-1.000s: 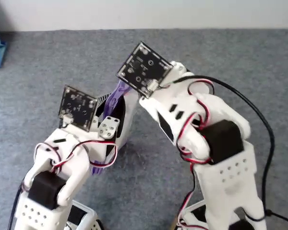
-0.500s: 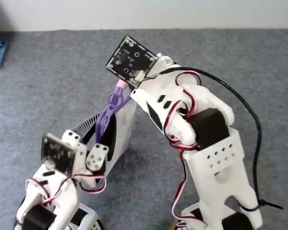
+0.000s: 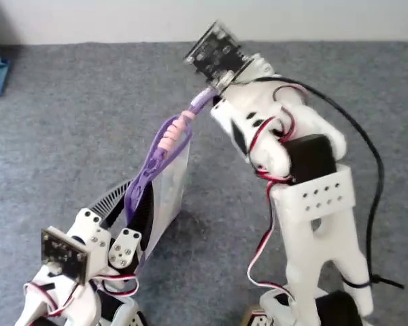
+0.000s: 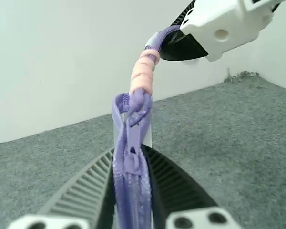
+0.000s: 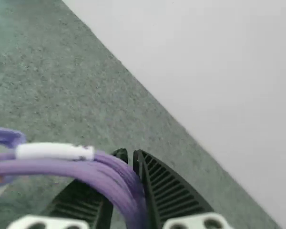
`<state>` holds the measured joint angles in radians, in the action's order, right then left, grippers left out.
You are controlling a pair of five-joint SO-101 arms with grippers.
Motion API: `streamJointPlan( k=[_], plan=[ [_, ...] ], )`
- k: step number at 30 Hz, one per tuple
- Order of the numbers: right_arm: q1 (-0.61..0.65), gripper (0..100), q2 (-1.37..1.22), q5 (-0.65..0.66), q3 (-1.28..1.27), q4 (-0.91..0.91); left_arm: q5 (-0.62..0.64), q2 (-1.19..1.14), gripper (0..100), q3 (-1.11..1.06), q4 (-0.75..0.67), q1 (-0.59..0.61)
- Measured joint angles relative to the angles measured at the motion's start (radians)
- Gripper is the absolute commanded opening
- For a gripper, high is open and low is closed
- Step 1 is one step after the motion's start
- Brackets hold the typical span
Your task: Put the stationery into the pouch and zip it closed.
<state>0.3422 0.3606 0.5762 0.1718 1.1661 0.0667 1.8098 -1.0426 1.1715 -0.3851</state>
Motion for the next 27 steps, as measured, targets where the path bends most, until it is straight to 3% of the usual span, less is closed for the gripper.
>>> streamJointPlan(
  k=[6, 13, 20, 27],
  plan=[
    [-0.018, 0.7, -0.005, 0.0, 0.0, 0.005, 0.0, 0.0, 1, 0.0, 0.0, 0.0],
    [0.025, 1.3, 0.026, 0.0, 0.0, 0.239, 0.002, 0.0, 1, 0.002, 0.003, 0.0],
    [0.029, 25.5, 0.086, -0.029, 0.0, 0.44, 0.002, 0.0, 1, 0.002, 0.003, 0.0],
    [0.107, 17.7, 0.123, -0.114, 0.0, 0.543, 0.002, 0.002, 3, 0.005, 0.009, 0.0]
  ],
)
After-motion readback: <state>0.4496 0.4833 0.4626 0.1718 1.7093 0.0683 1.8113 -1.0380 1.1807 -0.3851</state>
